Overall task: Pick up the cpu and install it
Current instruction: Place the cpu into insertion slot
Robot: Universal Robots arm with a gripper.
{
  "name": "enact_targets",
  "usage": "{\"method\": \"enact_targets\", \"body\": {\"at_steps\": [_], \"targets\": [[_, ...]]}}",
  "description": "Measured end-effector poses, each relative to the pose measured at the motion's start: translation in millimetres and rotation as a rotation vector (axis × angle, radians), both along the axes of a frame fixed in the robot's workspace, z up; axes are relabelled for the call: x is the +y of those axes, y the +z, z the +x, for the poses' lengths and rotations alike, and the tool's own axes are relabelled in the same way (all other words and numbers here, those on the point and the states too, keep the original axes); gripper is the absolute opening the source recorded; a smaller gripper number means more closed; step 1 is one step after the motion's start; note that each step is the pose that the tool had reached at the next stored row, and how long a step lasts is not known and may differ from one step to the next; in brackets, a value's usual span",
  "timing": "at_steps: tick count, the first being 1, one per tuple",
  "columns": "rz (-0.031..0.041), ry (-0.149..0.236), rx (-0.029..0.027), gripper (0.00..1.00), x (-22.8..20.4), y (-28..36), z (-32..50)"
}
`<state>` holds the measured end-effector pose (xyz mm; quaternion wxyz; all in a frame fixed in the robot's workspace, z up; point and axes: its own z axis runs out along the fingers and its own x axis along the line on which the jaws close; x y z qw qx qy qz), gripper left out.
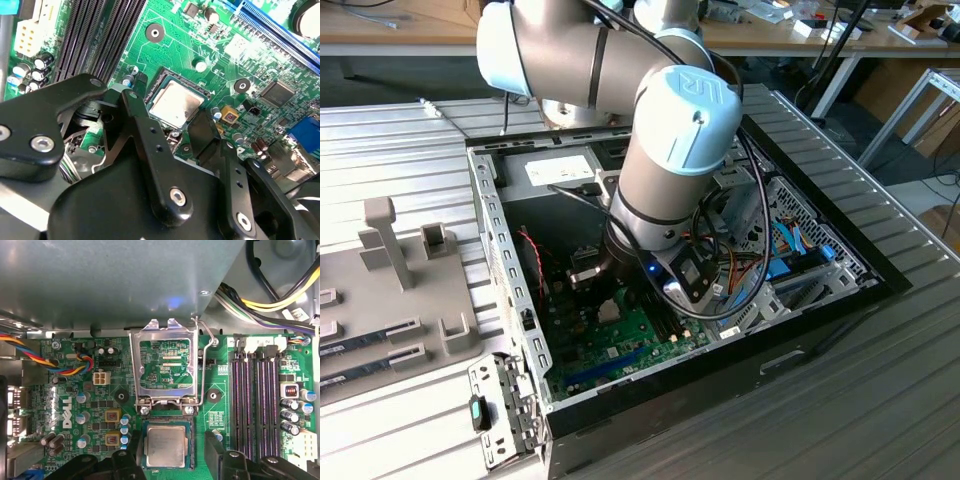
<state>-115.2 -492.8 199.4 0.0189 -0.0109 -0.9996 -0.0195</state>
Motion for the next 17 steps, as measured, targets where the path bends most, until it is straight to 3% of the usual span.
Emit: {"method": "enact_targets", "body": {"at_steps": [4,8,9,17], "targets": [[0.0002,0.001,0.0000,0.61,0.0,3.6,0.0],[0.0000,0.001,0.0000,0.61,0.0,4.0,0.0],[0.0000,0.001,0.0000,0.52,0.1,4.0,-0.8],[0.0001,0.002,-0.0001,0.52,1.4,4.0,-3.6]]}}
